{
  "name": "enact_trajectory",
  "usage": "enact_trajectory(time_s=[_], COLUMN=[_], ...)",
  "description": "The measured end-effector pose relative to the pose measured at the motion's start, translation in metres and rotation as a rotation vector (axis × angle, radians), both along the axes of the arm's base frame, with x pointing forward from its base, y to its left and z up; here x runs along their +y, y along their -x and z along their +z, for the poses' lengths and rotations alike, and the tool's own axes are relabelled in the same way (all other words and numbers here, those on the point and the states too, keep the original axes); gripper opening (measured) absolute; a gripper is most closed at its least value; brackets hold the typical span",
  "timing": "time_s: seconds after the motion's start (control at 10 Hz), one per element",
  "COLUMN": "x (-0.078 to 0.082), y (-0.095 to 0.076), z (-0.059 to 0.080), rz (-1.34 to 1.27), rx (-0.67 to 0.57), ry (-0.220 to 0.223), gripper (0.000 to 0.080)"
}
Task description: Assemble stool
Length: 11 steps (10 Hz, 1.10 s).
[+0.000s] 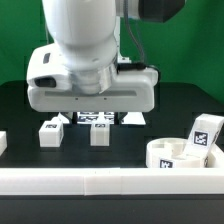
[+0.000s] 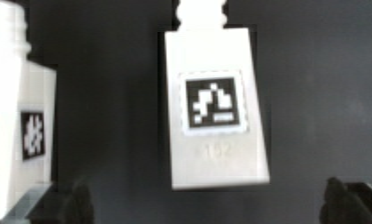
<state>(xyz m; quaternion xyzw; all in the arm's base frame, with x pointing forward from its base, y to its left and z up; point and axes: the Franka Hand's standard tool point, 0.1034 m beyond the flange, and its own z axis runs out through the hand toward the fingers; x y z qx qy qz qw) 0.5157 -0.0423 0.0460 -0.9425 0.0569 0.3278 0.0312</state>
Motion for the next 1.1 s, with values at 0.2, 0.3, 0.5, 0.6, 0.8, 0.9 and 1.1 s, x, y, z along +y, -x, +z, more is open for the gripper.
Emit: enact_trajectory(time_s=[0.2,0.3,0.5,0.6,0.8,0.9,1.1], x=[0.002,0.0,-0.002,-0.002,0.0,0.001,0.0], y=[0.008,0.011,0.021,0.024,0.016,0.014,0.013], z=[-0.004,-0.008,-0.011,-0.012,-0.018,-0.016,-0.017], rz=[-0.014,-0.026,-0.037,-0.041,-0.033,-0.032,-0.034], rx=[0.118,0.198,0.354,0.423,0.429,0.421,0.411], ry=[0.016,0.039,0.025,0.015,0.012,0.006,0.007], gripper=[0.0649,0.0649,0.0649,0.0649,0.0649,0.0649,0.0649])
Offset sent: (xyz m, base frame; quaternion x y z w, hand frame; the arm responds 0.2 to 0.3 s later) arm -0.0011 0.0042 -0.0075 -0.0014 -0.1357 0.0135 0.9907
